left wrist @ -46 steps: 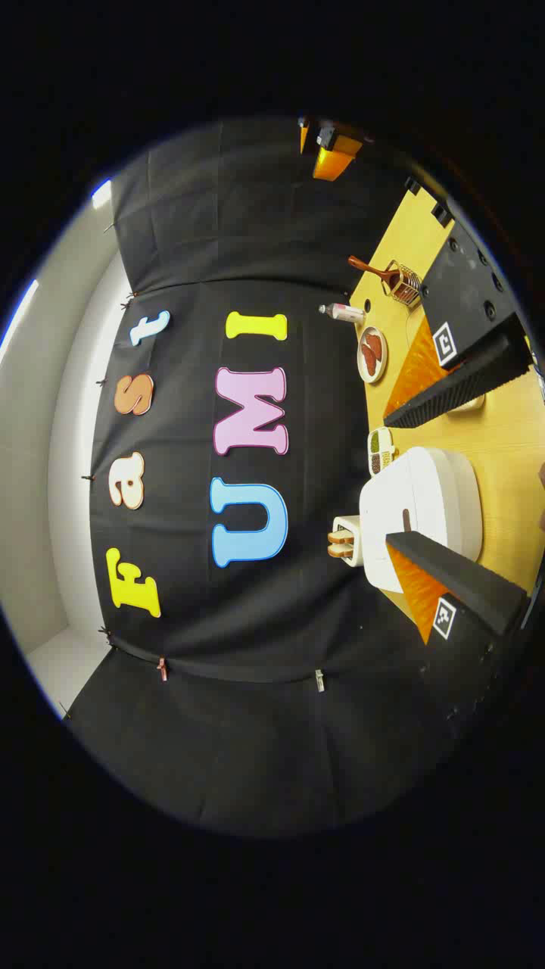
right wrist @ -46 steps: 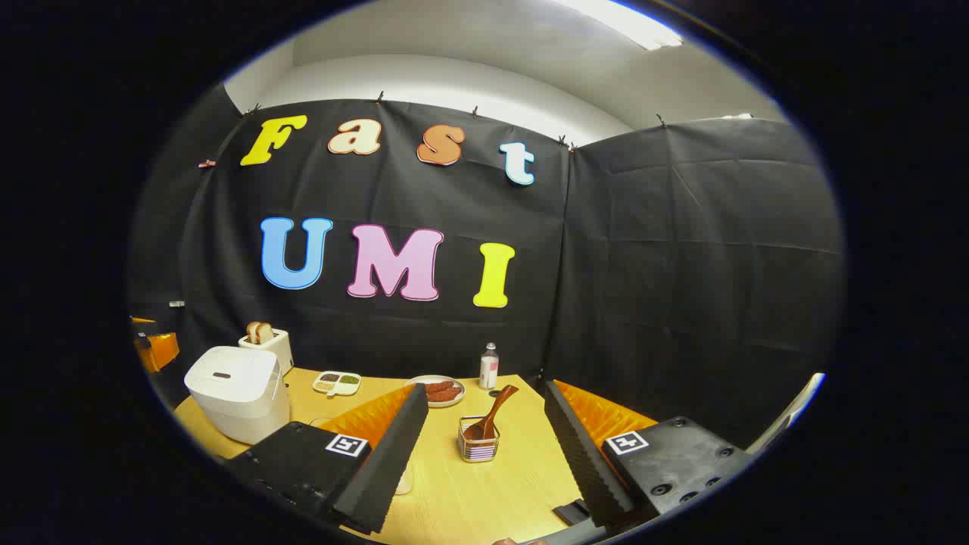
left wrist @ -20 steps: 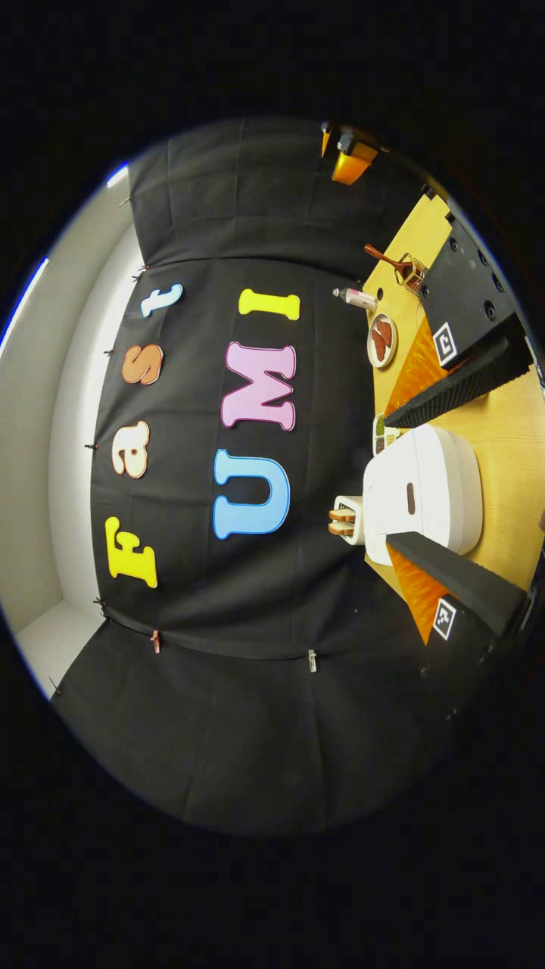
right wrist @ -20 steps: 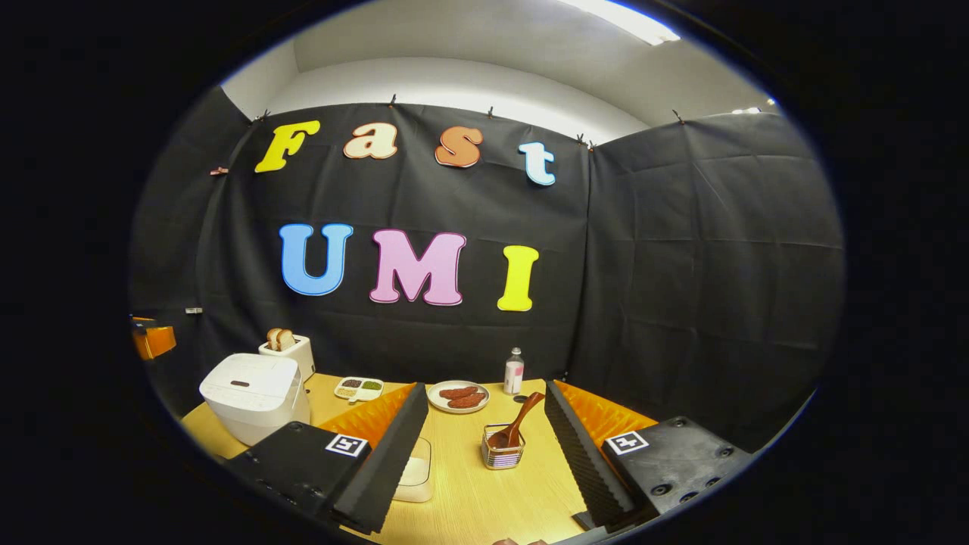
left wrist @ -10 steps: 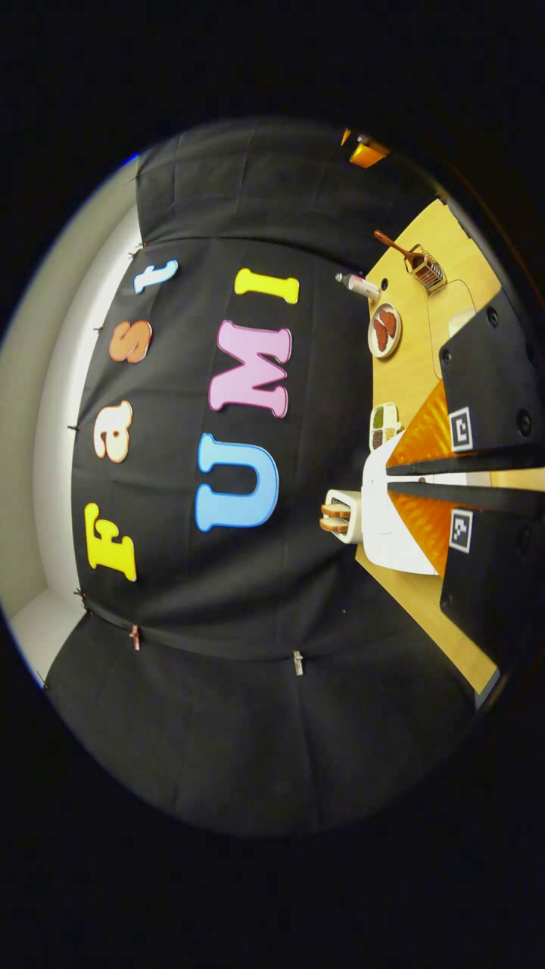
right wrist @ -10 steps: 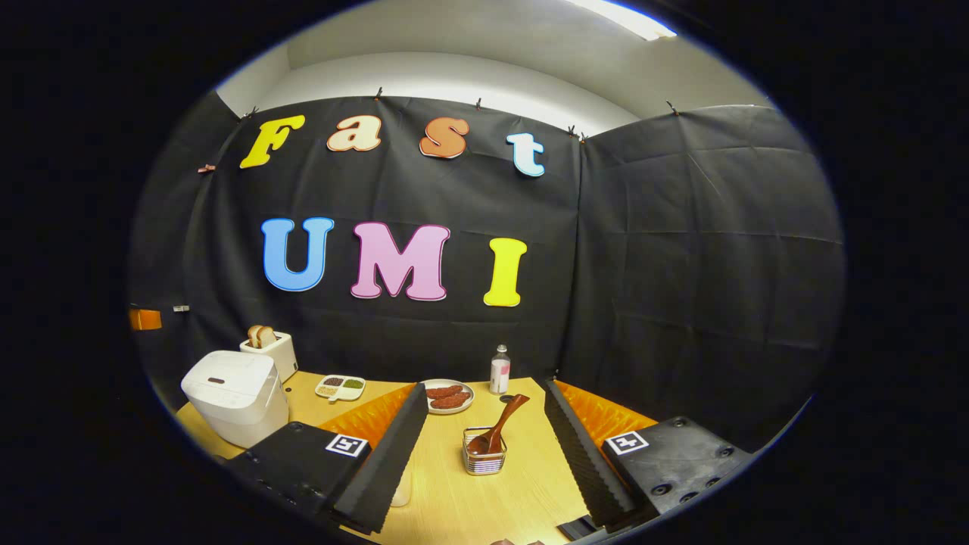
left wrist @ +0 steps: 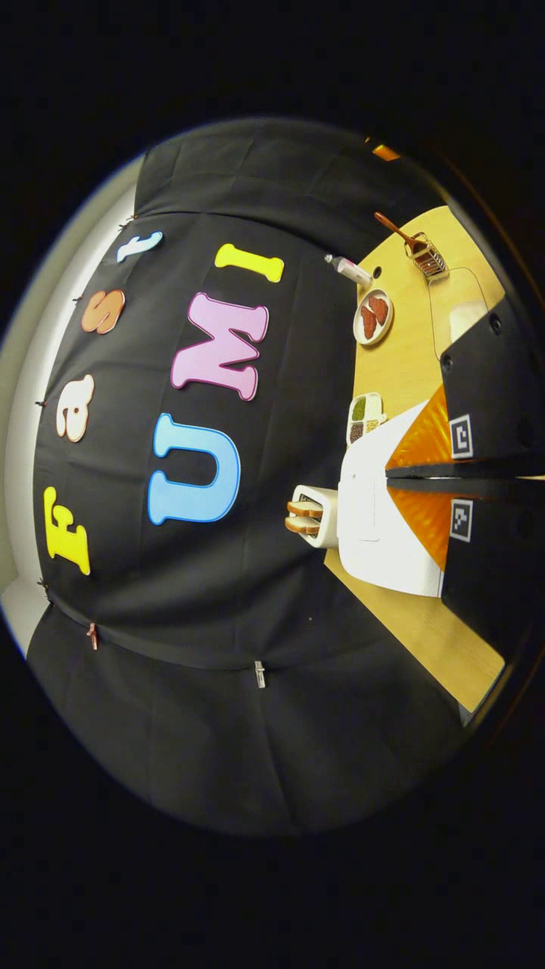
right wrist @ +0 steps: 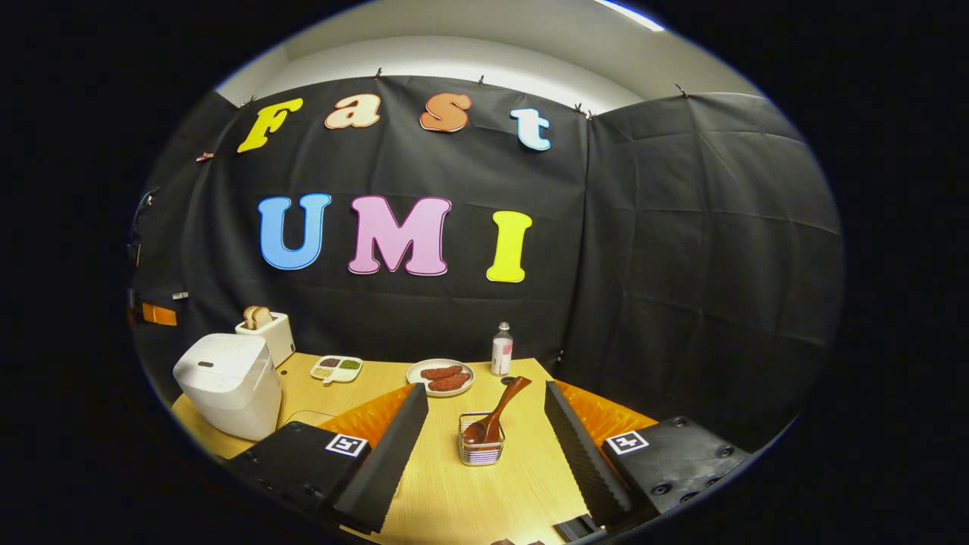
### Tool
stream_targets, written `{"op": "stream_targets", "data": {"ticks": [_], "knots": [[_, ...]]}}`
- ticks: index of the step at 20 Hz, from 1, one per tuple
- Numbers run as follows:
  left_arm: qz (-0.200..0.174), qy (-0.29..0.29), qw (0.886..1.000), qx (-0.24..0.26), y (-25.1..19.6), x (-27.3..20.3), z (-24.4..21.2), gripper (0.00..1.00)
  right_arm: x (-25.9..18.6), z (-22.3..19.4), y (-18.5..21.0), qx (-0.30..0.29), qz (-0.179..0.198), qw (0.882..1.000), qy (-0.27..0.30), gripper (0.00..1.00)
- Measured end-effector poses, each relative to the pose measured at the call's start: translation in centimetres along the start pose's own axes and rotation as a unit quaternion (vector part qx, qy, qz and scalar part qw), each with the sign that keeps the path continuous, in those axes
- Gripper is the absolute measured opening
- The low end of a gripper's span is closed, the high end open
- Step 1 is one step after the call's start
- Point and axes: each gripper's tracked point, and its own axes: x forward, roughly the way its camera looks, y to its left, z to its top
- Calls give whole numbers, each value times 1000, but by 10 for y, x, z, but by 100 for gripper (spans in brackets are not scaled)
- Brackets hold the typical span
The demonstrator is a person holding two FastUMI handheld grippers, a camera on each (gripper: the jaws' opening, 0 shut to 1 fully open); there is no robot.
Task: Close the left gripper, press the button to open the rice cooker; take a wooden spoon from the chopstick holder with the right hand, scoop a spoonful of rice and pour it into the rice cooker, then put the wooden spoon back into the chopstick holder.
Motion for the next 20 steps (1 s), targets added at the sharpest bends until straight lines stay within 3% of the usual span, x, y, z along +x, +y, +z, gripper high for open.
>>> {"op": "stream_targets", "data": {"ticks": [9, 20], "knots": [[-21, 86, 996, -1, -9, 65, -47, 5, 7, -12, 4, 0, 11, 1000, 15, 98], [-4, 140, 990, -6, -1, 82, -86, 6, 3, -27, 8, -2, 17, 999, 28, 98]]}}
